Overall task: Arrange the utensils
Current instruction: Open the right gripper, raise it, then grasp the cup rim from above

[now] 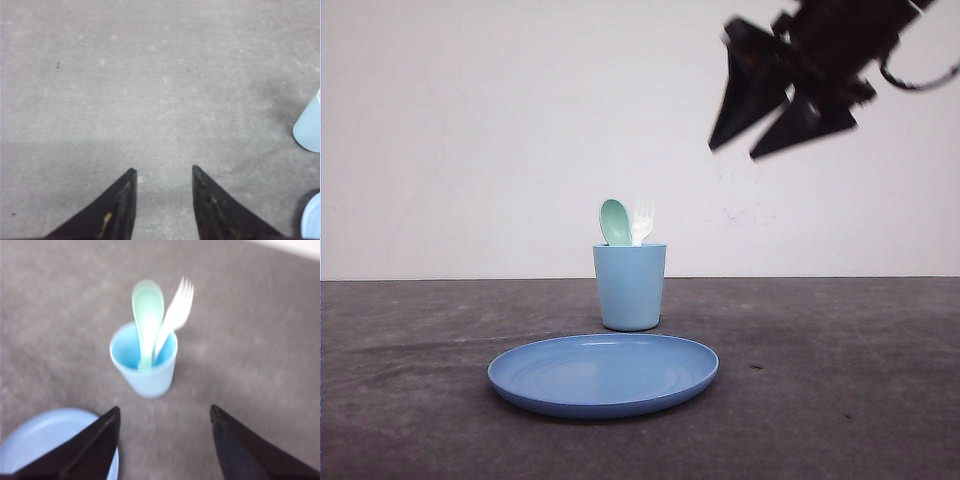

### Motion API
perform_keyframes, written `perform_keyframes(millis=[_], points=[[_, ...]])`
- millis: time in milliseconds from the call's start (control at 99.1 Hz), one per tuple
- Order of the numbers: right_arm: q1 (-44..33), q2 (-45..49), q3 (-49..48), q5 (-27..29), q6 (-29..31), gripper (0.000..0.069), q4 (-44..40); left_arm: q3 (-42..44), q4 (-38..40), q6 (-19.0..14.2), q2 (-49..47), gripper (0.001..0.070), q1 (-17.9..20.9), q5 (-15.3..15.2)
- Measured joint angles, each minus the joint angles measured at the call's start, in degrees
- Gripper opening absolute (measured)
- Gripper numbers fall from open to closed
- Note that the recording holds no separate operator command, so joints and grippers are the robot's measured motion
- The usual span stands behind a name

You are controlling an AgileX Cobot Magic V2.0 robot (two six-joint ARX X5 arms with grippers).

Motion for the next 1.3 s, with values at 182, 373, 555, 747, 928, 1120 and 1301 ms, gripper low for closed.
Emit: perform_keyframes(millis=[182,373,555,747,928,1120,1301], points=[[0.0,0.1,-4.3,0.0,1.3,0.0525,2.9,0.0,-0.3,0.0,0.0,0.0193,0.0,0.0],[0.0,0.1,-5.5,0.0,1.9,0.0681,4.3,0.0,-0.5,0.0,0.0,0.0193,0.0,0.0],[0.2,0.9,-5.5,0.0,2.1,0.0681,5.3,0.0,-0.7,0.0,0.0,0.0193,0.0,0.0],[2.0,6.6,-5.5,-0.3,2.7,0.0681,11.3,0.0,-0.7,0.0,0.0,0.0193,0.0,0.0],[2.9,13.2,-5.4,-3.4,3.8,0.0681,21.6,0.0,-0.7,0.0,0.0,0.0193,0.0,0.0],[3.7,20.5,-3.1,-3.4,4.6,0.0681,27.9,0.0,-0.7,0.0,0.0,0.0193,0.0,0.0],[4.2,27.0,3.7,-3.5,4.6,0.0681,28.3,0.0,-0.7,0.0,0.0,0.0193,0.0,0.0]])
